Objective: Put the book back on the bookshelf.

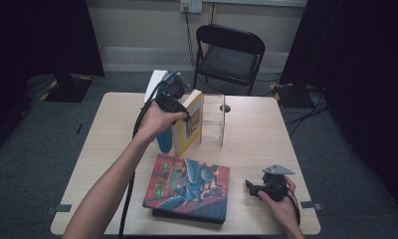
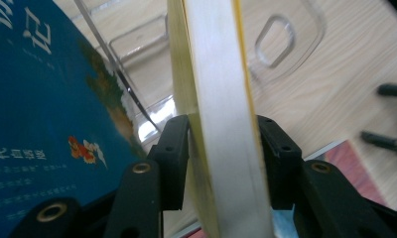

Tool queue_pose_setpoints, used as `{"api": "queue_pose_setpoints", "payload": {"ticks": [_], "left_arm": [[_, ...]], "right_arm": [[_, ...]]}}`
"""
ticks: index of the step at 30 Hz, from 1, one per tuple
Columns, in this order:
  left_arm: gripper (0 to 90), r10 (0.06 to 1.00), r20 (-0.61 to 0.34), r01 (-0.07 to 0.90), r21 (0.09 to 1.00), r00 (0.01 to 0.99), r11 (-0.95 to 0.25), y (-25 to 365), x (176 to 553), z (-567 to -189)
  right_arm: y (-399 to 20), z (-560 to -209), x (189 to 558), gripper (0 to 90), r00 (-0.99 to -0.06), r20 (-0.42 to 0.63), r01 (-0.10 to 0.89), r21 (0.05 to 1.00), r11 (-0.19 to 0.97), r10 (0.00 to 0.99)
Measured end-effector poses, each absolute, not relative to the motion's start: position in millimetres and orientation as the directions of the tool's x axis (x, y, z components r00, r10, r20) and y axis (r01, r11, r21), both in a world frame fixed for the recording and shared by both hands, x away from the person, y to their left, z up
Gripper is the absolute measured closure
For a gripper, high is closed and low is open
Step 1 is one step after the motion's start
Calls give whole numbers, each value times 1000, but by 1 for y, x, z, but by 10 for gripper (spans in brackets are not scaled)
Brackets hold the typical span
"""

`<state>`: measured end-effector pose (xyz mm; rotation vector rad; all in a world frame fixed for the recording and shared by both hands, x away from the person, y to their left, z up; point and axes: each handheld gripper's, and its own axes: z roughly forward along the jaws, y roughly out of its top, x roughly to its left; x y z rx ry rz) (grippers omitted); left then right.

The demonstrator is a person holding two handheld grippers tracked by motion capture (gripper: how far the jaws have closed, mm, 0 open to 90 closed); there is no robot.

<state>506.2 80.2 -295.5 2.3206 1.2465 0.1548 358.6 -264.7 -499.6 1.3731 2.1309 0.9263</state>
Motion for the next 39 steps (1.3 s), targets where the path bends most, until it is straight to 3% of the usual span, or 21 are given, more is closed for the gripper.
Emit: {"api": "queue_pose_setpoints", "payload": {"ticks": [3, 8, 20, 39], "left_arm": [[663, 818, -130, 759, 475, 560, -444, 80, 509, -301], [755, 839, -44, 757, 460, 542, -465, 76, 508, -298], [759, 882, -60, 755, 546, 468, -363, 80, 519, -295], [756, 907, -102, 751, 603, 407, -269, 74, 544, -307]], "right_arm": [[-265, -500, 359, 134, -411, -6, 618, 734, 283, 912], [-265, -500, 359, 134, -411, -6, 618, 734, 283, 912], [-264, -500, 359, 134, -413, -5, 618, 733, 284, 911], [-264, -500, 359, 134, -425, -7, 613, 734, 293, 905]]}}
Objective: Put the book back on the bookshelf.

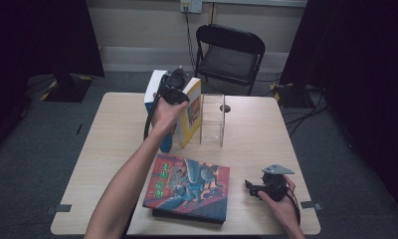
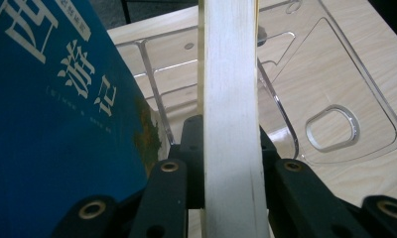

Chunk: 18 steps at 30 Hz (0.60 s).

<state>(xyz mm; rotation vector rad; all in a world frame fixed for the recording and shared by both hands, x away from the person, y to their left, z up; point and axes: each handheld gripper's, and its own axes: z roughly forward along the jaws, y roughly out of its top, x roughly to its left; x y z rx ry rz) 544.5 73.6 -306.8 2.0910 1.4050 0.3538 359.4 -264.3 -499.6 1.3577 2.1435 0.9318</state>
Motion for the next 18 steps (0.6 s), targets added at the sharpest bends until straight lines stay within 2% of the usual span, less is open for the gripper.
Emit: {"api": "queue_pose_setpoints", "payload": {"ticks": [8, 11, 15, 18], "left_arm": [[756, 917, -124, 755, 614, 378, -228, 74, 547, -307], [757, 919, -113, 729, 648, 377, -219, 71, 544, -309], [747, 909, -97, 725, 639, 406, -256, 68, 542, -310], [711, 895, -145, 716, 658, 422, -231, 73, 539, -310]], "right_arm": [[-264, -500, 360, 134, -426, -7, 612, 734, 294, 905], [-264, -500, 360, 134, -431, -7, 610, 735, 297, 903], [-264, -500, 360, 134, -433, -7, 609, 735, 299, 901], [-263, -500, 360, 134, -437, -9, 607, 735, 302, 899]]}}
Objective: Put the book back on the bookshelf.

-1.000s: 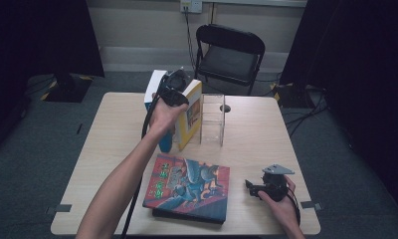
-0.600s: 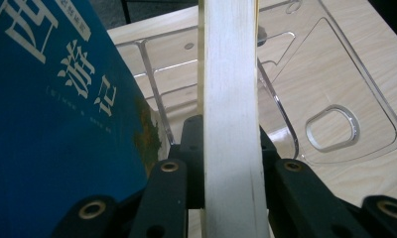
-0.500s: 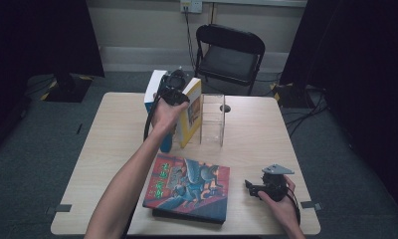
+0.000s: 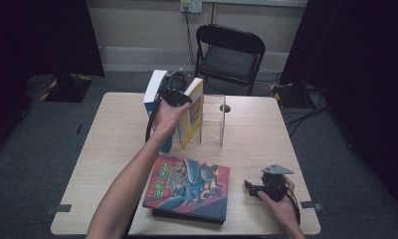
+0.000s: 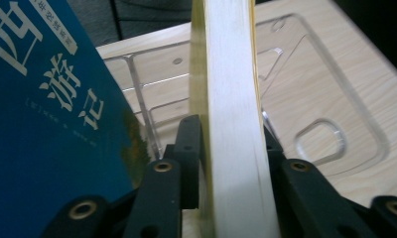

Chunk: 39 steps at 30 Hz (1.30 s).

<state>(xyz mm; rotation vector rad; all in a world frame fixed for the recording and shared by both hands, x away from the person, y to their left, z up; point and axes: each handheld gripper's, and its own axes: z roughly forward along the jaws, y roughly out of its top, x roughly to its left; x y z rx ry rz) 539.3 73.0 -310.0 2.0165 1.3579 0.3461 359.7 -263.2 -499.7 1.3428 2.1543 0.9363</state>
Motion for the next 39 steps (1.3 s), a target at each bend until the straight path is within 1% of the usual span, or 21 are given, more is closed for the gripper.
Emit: {"api": "queue_pose_setpoints", "payload": {"ticks": [1, 2, 5, 7, 10, 14, 18, 20, 25, 27, 34, 36, 37, 39], "left_arm": [[698, 885, -155, 711, 663, 438, -235, 75, 538, -309], [653, 877, -158, 700, 672, 453, -241, 76, 536, -308], [633, 863, -161, 679, 691, 480, -249, 79, 529, -303], [600, 856, -146, 663, 701, 496, -265, 81, 523, -300], [576, 840, -154, 656, 702, 520, -277, 86, 518, -298], [565, 827, -165, 655, 699, 538, -287, 92, 512, -298], [562, 814, -151, 632, 713, 561, -304, 92, 503, -298], [570, 808, -158, 632, 712, 567, -305, 91, 501, -299], [620, 797, -137, 628, 699, 588, -343, 90, 497, -302], [699, 793, -141, 626, 700, 592, -344, 90, 496, -302], [712, 783, -167, 627, 706, 600, -330, 86, 497, -303], [685, 778, -204, 633, 716, 594, -295, 86, 498, -302], [662, 780, -204, 630, 721, 591, -288, 85, 498, -302], [576, 795, -158, 622, 717, 586, -316, 80, 497, -301]], "right_arm": [[-263, -500, 360, 134, -437, -9, 607, 735, 302, 899], [-263, -500, 360, 134, -437, -9, 607, 735, 302, 899], [-263, -500, 360, 134, -438, -10, 607, 735, 304, 899], [-263, -500, 360, 134, -438, -9, 607, 735, 303, 899], [-263, -500, 360, 134, -438, -9, 607, 735, 304, 899], [-263, -500, 359, 134, -437, -10, 607, 735, 303, 899], [-263, -500, 359, 134, -436, -9, 607, 735, 302, 900], [-263, -500, 360, 134, -436, -9, 608, 735, 302, 900], [-262, -500, 359, 134, -435, -9, 608, 735, 301, 900], [-262, -500, 359, 134, -435, -9, 608, 735, 301, 900], [-262, -500, 359, 134, -435, -9, 608, 734, 301, 901], [-262, -500, 359, 134, -435, -8, 609, 734, 301, 900], [-262, -500, 359, 134, -435, -8, 609, 734, 301, 900], [-262, -500, 359, 134, -435, -8, 609, 734, 300, 901]]}}
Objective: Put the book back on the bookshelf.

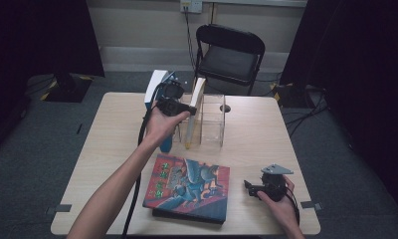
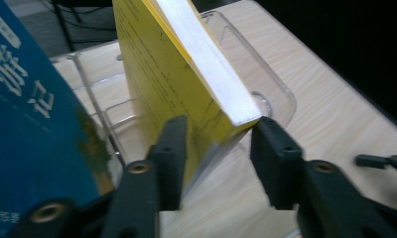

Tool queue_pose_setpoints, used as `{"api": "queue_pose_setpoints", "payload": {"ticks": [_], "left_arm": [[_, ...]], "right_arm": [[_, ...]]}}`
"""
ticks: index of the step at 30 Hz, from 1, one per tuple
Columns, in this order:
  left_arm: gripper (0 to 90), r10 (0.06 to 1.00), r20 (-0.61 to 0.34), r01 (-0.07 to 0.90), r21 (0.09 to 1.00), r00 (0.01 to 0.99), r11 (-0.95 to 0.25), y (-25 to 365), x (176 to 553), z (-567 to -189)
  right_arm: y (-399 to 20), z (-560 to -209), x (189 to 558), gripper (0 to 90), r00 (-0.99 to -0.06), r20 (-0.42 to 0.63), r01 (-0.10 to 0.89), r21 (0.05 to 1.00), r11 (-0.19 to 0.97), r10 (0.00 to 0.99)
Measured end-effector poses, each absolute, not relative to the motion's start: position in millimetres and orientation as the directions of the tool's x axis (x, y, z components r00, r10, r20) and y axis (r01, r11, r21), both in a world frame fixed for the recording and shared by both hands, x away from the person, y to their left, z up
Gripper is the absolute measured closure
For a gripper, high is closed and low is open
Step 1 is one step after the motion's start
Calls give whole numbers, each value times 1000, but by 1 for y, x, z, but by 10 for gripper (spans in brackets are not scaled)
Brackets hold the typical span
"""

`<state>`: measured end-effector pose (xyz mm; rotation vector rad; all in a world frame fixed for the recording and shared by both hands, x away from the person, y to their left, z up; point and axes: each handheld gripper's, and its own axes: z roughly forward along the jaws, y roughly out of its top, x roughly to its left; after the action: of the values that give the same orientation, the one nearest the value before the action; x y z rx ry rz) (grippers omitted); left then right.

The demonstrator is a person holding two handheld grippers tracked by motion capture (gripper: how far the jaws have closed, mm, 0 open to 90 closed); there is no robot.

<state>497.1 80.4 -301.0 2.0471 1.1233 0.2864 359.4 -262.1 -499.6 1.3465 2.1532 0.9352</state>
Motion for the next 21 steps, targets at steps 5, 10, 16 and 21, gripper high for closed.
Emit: {"api": "queue_pose_setpoints", "payload": {"ticks": [5, 10, 16, 21], "left_arm": [[473, 812, -127, 618, 718, 570, -321, 70, 496, -303], [618, 821, -173, 652, 703, 545, -284, 71, 503, -307], [662, 828, -210, 678, 691, 520, -251, 71, 504, -302], [668, 828, -245, 691, 689, 505, -217, 71, 505, -302]], "right_arm": [[-262, -500, 359, 134, -435, -8, 609, 734, 300, 900], [-262, -500, 359, 134, -436, -8, 609, 734, 301, 900], [-262, -500, 360, 134, -438, -8, 608, 734, 303, 899], [-262, -500, 360, 134, -438, -8, 608, 734, 303, 899]]}}
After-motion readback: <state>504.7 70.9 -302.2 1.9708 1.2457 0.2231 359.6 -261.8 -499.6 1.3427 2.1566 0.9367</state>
